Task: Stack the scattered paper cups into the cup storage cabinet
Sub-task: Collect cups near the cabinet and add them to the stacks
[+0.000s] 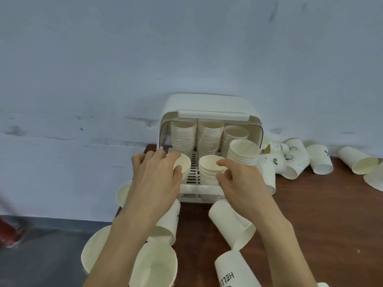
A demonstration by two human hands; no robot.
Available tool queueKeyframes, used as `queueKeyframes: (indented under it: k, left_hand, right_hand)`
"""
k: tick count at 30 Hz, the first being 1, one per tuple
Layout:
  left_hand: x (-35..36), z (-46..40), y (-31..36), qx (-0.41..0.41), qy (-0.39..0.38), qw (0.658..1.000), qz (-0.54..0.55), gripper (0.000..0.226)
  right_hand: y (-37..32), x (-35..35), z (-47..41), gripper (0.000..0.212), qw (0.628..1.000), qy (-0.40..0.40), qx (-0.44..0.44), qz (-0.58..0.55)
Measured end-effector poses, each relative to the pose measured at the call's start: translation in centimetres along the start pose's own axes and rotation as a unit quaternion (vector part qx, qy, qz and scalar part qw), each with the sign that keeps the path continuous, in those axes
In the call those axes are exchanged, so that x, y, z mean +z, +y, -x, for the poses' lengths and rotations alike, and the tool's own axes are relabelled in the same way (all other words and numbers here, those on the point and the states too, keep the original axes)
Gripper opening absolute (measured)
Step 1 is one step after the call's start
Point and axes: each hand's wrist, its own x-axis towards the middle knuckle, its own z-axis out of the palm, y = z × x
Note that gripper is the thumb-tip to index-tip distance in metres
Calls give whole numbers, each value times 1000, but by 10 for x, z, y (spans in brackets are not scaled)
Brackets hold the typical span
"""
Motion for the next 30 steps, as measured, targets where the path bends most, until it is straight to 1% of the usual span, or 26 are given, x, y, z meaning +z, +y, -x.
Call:
queueKeyframes:
  k: [5,7,10,13,17,21,24,26,30]
  left_hand:
    - [-15,4,8,38,-2,999,9,23]
    - [-27,8,15,52,11,998,26,22]
    - [-42,20,31,49,33,997,41,31]
    - [-42,31,63,41,34,996,73,29]
    - [-23,34,126,59,-22,991,117,34]
    - [11,21,180,74,-98,986,113,39]
    - [36,5,208,89,-139,982,88,39]
    - [52,-5,221,99,-166,980,52,36]
    - [80,-31,233,92,-211,973,-8,38]
  right_hand:
    - [-9,-15,9,34,1000,-7,6,-4]
    - [-9,-27,14,35,1000,-8,2,-6]
    - [-1,-52,24,35,1000,-7,-10,11]
    - [24,-80,34,35,1000,4,-3,31]
    - [65,-107,43,35,998,10,34,43]
    - [98,-122,46,36,997,-3,61,51]
    - [119,-129,45,33,995,-10,79,52]
    - [131,-131,41,34,994,-16,95,44]
    - [156,-131,26,38,989,-34,133,47]
